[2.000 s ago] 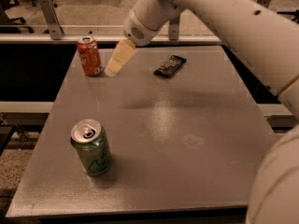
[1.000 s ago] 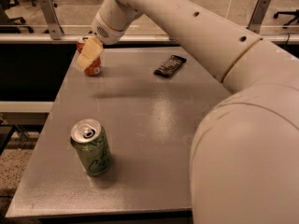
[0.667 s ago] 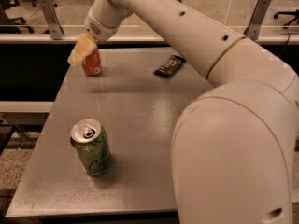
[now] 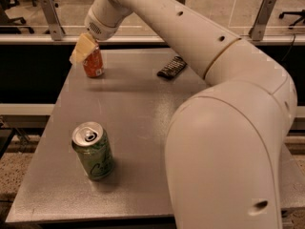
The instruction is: Move coke can near rxbar chocolate
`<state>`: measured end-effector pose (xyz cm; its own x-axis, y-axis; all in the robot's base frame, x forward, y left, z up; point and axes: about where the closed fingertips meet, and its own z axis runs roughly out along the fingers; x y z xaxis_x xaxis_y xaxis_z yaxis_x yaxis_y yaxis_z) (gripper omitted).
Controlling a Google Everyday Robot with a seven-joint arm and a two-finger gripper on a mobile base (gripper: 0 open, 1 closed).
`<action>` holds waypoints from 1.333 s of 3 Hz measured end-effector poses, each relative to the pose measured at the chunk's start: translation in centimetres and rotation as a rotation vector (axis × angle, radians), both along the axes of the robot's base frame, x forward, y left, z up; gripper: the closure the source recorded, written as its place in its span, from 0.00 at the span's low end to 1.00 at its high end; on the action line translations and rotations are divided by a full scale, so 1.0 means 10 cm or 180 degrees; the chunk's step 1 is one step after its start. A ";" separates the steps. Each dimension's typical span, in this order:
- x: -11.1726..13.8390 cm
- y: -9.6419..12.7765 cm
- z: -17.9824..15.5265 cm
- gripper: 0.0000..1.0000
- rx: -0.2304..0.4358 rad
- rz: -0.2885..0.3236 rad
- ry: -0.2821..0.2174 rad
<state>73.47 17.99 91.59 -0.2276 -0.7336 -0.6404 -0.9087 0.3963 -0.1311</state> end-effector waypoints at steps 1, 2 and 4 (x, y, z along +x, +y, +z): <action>0.00 0.02 0.01 0.39 -0.0016 0.0055 0.0011; -0.03 0.02 0.02 0.63 -0.0021 0.0120 0.0022; -0.03 -0.44 0.13 1.00 -0.0110 0.0125 -0.0056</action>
Offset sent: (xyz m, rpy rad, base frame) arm -0.0051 -0.0033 0.0114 -0.0038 0.0022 0.0548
